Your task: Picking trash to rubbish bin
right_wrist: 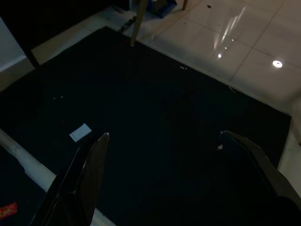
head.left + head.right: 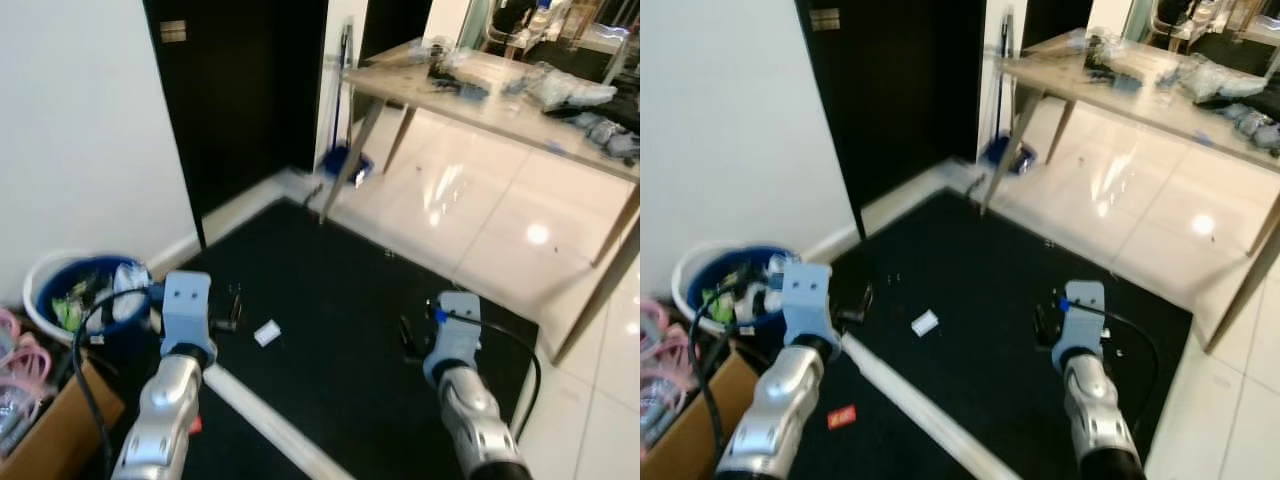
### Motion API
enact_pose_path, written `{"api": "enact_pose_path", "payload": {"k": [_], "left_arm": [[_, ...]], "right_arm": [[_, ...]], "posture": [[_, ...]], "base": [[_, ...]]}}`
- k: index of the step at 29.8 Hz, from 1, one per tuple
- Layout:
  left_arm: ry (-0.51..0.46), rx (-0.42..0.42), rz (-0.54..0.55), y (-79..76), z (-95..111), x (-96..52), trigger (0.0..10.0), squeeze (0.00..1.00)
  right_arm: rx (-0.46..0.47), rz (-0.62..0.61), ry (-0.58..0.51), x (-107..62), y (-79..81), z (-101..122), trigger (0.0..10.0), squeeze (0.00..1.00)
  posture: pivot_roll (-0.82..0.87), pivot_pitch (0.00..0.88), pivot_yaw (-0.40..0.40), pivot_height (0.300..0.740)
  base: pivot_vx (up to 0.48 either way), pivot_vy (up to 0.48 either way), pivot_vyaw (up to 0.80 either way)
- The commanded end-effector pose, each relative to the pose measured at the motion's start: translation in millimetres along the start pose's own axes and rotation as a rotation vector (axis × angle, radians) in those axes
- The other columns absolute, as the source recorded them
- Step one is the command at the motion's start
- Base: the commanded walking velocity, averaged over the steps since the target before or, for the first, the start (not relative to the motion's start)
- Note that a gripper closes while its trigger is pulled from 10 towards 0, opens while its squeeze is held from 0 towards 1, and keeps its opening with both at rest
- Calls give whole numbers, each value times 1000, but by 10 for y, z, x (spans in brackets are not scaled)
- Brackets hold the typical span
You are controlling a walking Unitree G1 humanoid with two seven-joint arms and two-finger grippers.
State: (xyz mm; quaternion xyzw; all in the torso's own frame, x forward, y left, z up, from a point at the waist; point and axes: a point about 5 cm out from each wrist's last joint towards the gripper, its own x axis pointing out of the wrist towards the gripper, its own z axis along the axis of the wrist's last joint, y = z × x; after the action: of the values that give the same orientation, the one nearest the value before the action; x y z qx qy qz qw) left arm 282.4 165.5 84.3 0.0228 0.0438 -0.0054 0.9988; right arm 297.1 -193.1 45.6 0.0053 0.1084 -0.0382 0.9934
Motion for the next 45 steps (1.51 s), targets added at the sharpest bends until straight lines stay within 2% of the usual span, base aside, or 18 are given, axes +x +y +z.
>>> {"api": "enact_pose_path", "payload": {"k": [1, 5, 8, 45], "left_arm": [[7, -7, 1, -18, -10, -3, 10000, 0], [7, -9, 3, -24, -11, -1, 10000, 0], [7, -10, 4, -30, -15, -6, 10000, 0], [7, -4, 10, -3, -10, 7, 10000, 0]], "right_arm": [[-6, 3, -2, -17, -11, -11, 10000, 0], [-46, 2, -25, -13, -9, 29, 10000, 0], [-12, -8, -40, 0, -31, 54, 10000, 0], [31, 14, -57, -8, -13, 61, 10000, 0]], "posture": [[25, 126, -26, 740], [23, 131, -30, 740], [27, 130, -33, 740], [28, 128, -29, 740]], "base": [[0, 0, 0], [0, 0, 0], [0, 0, 0], [0, 0, 0]]}}
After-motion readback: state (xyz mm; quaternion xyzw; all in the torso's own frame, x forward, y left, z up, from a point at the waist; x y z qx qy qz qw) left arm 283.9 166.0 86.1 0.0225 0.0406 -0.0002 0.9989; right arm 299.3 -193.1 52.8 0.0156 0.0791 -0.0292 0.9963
